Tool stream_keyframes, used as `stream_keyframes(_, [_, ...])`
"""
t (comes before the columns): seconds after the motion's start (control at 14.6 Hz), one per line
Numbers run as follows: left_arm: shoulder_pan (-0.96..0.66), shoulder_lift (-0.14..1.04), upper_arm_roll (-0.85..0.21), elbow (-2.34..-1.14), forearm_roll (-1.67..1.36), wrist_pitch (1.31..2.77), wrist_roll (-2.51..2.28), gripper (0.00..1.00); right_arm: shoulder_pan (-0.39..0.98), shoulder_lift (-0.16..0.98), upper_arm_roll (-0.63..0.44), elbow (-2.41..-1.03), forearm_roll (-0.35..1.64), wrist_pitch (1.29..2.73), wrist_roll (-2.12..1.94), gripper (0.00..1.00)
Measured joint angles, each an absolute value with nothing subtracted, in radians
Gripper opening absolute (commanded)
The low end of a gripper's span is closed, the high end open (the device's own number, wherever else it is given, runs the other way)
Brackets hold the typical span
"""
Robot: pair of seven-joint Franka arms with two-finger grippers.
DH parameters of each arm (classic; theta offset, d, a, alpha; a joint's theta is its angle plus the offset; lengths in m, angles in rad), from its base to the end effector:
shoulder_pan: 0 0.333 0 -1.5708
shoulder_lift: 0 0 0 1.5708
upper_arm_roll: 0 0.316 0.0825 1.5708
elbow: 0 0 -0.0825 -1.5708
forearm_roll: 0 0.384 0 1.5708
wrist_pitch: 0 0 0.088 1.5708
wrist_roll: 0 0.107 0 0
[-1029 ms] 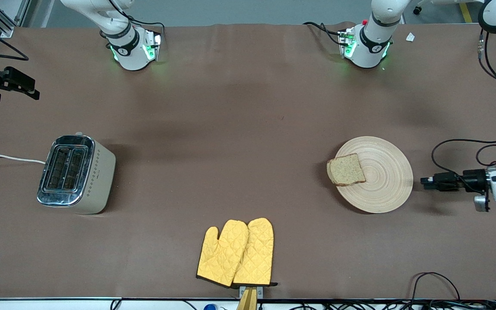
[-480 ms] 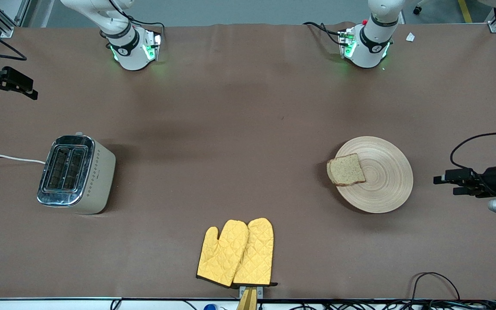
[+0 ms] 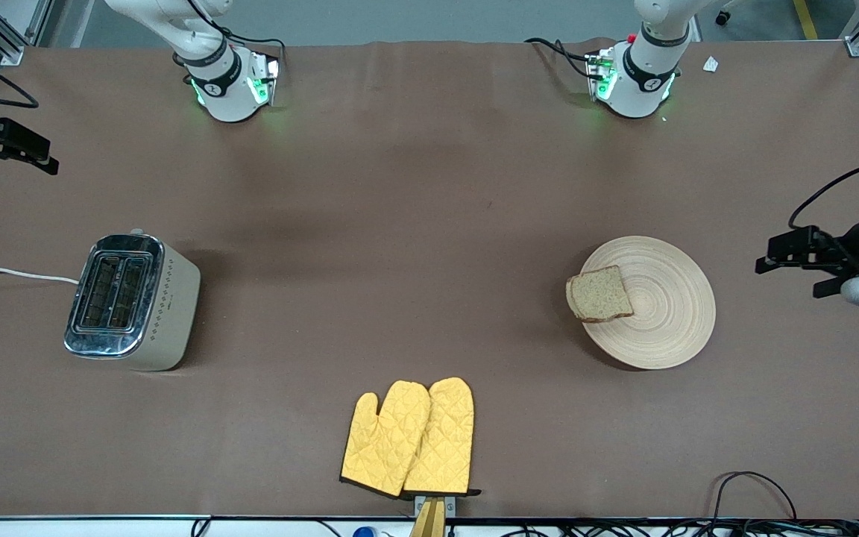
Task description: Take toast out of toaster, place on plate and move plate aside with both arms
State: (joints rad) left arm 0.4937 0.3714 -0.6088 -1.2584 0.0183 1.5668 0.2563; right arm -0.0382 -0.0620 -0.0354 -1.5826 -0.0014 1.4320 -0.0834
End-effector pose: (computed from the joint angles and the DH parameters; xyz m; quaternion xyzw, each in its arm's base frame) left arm 0.6487 0.0010 0.5796 0.9812 -0.1678 0.0078 0.0949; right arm 0.5189 -0.0391 0.6408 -0.9990 -0.0049 0.0441 0.0039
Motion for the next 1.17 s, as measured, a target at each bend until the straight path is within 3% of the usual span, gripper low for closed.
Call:
stream_keyframes(0.34, [0.457, 0.303, -0.56, -1.256, 0.018, 1.563, 0.16, 1.0, -0.042, -0.06, -0.036, -1.579, -0.001, 1.433, -0.084, 1.0])
stream_keyframes(0.62, [0.168, 0.202, -0.249, -1.261, -0.005, 1.494, 0.096, 1.0, -0.044, -0.06, -0.037, -1.553, -0.002, 1.431, -0.084, 1.0])
stream_keyframes(0.82, [0.031, 0.159, -0.084, -1.284, -0.027, 1.477, 0.085, 1.0, -0.046, -0.06, -0.038, -1.548, -0.002, 1.433, -0.084, 1.0])
stream_keyframes(1.17, [-0.103, 0.077, 0.029, -1.382, -0.029, 1.504, -0.004, 1.0, -0.046, -0.06, -0.038, -1.542, -0.002, 1.433, -0.084, 1.0])
